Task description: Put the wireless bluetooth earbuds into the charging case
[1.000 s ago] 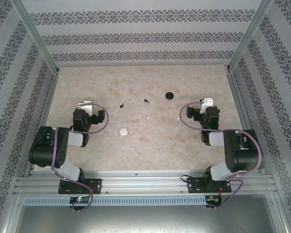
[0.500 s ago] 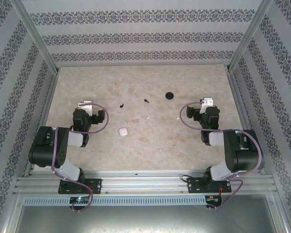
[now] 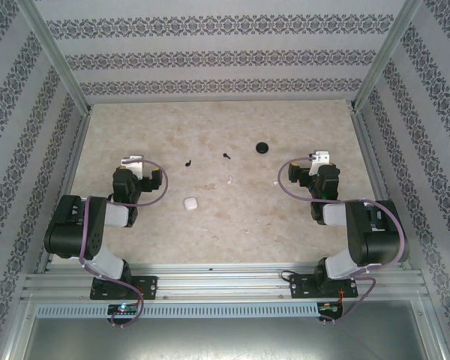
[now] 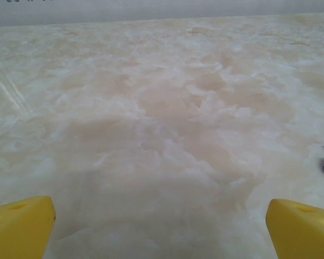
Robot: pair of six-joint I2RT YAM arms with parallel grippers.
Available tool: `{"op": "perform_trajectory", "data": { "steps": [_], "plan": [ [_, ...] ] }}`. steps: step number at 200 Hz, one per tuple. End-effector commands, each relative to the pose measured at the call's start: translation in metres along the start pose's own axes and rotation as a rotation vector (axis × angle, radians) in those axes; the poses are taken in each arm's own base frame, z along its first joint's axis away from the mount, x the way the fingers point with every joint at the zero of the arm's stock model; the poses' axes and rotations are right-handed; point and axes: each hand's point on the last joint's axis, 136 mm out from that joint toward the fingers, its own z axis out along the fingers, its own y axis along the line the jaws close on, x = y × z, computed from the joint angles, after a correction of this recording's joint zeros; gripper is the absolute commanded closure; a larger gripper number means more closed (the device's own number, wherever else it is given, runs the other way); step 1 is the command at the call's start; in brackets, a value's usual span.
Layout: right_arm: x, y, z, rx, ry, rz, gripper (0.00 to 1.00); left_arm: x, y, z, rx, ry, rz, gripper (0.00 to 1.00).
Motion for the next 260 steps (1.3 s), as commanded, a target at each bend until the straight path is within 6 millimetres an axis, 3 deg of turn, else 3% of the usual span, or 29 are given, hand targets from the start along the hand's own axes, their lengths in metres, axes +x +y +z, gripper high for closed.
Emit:
{"op": "perform_trajectory", "data": {
  "steps": [1,104,145,178,208,230,260],
  "plan": [
    [-0.012,0.003,0.0,-0.006,-0.041,-0.008,0.02,-0.006,0.001,0.002,0.009,-0.016,0.001,0.0],
    [-0.015,-0.003,0.0,0.024,-0.041,0.005,0.02,-0.009,0.006,0.001,-0.014,-0.016,-0.015,0.0],
    [-0.039,0.006,-0.011,-0.023,0.047,0.004,0.02,-0.04,0.022,-0.013,-0.101,0.036,-0.062,0.0],
    [-0.061,0.012,-0.032,-0.041,0.149,0.097,0.02,-0.067,0.035,-0.035,-0.196,0.194,-0.249,0.0],
    [-0.058,0.02,-0.059,-0.083,0.34,0.186,0.02,-0.089,0.022,-0.069,-0.139,0.284,-0.3,0.0],
    [-0.048,0.027,-0.08,-0.118,0.433,0.218,0.02,-0.098,-0.005,-0.093,0.017,0.294,-0.354,0.0],
    [-0.022,0.031,-0.105,-0.076,0.542,0.332,0.02,-0.07,-0.029,-0.116,0.084,0.462,-0.501,0.07]
  ]
}}
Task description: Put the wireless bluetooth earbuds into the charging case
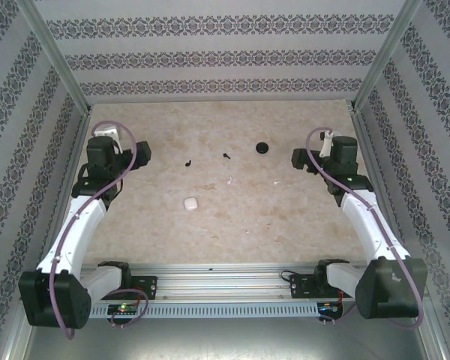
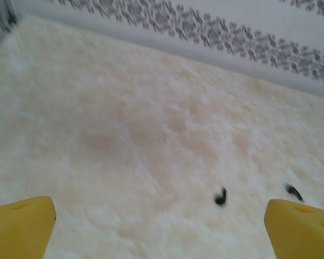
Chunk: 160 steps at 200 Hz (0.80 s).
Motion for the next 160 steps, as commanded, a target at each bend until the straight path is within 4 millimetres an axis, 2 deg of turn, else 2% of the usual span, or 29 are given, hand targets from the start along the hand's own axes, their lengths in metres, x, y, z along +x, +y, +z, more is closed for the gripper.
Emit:
{"op": "perform_trajectory", "data": {
  "steps": [1,19,45,77,97,121,139,160],
  "plan": [
    [0.059,-0.001,-0.013,0.021,0.22,0.141,0.02,0.062,-0.006,-0.013,0.032,0.288,-0.168,0.07],
    [0.082,0.011,-0.017,0.027,0.296,0.159,0.02,0.097,-0.016,-0.017,0.018,0.41,-0.204,0.11],
    [0.113,0.047,-0.018,-0.008,0.375,0.133,0.02,0.144,-0.041,-0.018,-0.017,0.54,-0.165,0.13],
    [0.141,0.094,-0.011,-0.1,0.441,0.089,0.02,0.186,-0.077,-0.011,-0.02,0.63,-0.103,0.14],
    [0.151,0.112,-0.006,-0.124,0.479,0.056,0.02,0.202,-0.091,-0.006,-0.052,0.683,-0.045,0.16],
    [0.159,0.126,-0.003,-0.14,0.535,0.026,0.02,0.217,-0.096,0.003,-0.091,0.739,-0.009,0.17],
    [0.164,0.13,-0.002,-0.143,0.57,0.016,0.02,0.222,-0.095,0.01,-0.116,0.747,-0.014,0.22],
    [0.169,0.131,-0.002,-0.138,0.586,0.027,0.02,0.224,-0.097,0.018,-0.119,0.738,-0.014,0.23]
  ]
}}
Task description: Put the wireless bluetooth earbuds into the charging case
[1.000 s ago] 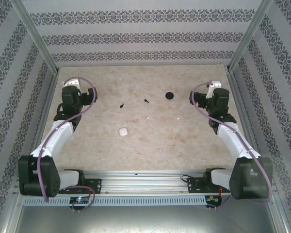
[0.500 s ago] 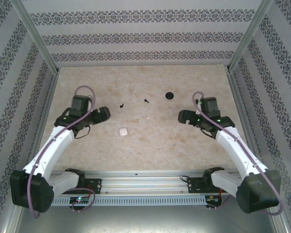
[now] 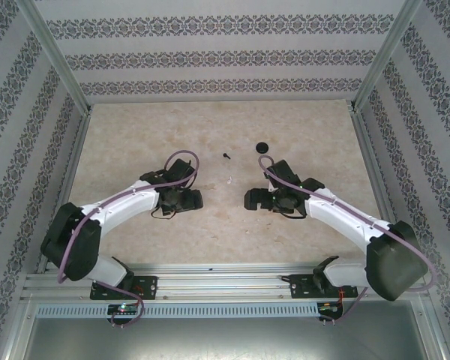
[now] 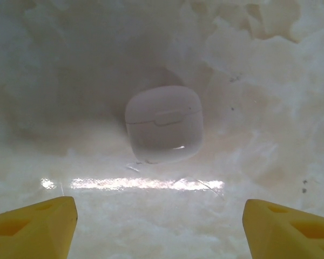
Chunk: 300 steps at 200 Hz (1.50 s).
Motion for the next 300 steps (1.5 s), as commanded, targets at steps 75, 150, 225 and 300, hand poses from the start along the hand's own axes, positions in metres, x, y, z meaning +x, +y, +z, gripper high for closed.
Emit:
{"op": "perform_trajectory", "data": {
  "steps": [75,150,225,300],
  "plan": [
    [0.009,0.001,-0.005,0.005,0.029,0.042,0.03,-0.016,-0.016,0.032,-0.023,0.009,0.022,0.26],
    [0.011,0.002,-0.008,0.001,0.036,0.064,0.04,-0.018,-0.017,0.056,-0.069,0.059,0.127,0.4],
    [0.005,0.003,-0.015,-0.057,0.012,0.15,0.08,-0.017,-0.023,0.039,-0.006,0.023,0.264,0.62],
    [-0.031,0.044,-0.06,-0.354,-0.012,0.249,0.17,-0.009,-0.082,-0.039,0.395,-0.174,0.613,0.65]
  ]
}}
